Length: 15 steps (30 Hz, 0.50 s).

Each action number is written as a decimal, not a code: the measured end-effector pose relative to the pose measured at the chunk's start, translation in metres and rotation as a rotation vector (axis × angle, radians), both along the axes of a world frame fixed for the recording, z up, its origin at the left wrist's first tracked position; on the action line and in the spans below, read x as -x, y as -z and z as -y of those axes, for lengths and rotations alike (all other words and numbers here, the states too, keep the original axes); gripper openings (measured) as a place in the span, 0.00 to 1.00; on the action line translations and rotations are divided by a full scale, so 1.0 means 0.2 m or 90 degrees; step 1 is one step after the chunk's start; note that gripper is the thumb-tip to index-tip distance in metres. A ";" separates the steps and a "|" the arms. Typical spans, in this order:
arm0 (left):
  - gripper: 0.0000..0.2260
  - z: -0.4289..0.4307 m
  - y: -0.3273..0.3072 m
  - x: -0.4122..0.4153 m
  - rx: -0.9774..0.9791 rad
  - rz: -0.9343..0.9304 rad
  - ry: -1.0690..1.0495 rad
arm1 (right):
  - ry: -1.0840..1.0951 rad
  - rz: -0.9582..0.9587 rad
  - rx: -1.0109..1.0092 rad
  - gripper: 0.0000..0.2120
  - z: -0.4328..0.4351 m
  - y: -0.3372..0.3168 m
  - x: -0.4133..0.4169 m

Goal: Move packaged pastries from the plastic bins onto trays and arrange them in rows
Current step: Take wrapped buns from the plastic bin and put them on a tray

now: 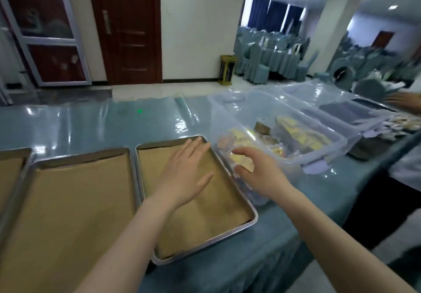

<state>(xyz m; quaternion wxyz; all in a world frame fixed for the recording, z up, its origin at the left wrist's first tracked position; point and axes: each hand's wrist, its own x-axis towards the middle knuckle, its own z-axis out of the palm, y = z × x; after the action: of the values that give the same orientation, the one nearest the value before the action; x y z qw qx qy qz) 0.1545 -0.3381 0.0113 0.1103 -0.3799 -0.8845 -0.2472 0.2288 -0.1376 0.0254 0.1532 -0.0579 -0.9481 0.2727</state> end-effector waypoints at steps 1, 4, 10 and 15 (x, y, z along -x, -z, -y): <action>0.31 -0.09 -0.02 0.02 -0.008 -0.005 -0.003 | -0.004 -0.012 -0.039 0.18 -0.09 -0.03 0.02; 0.30 -0.32 -0.10 0.09 -0.035 -0.014 -0.001 | -0.024 -0.025 -0.110 0.17 -0.30 -0.08 0.11; 0.29 -0.65 -0.17 0.27 -0.046 0.001 0.055 | -0.021 -0.032 -0.153 0.15 -0.61 -0.09 0.29; 0.28 -0.81 -0.11 0.36 -0.019 0.042 0.085 | -0.015 0.039 -0.143 0.15 -0.92 -0.07 0.42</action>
<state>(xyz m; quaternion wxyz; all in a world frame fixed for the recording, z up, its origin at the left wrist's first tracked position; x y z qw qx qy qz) 0.0817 -0.1753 0.0332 0.0698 -0.4279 -0.8565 -0.2801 0.1449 0.0469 0.0402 0.1264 -0.0379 -0.9775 0.1644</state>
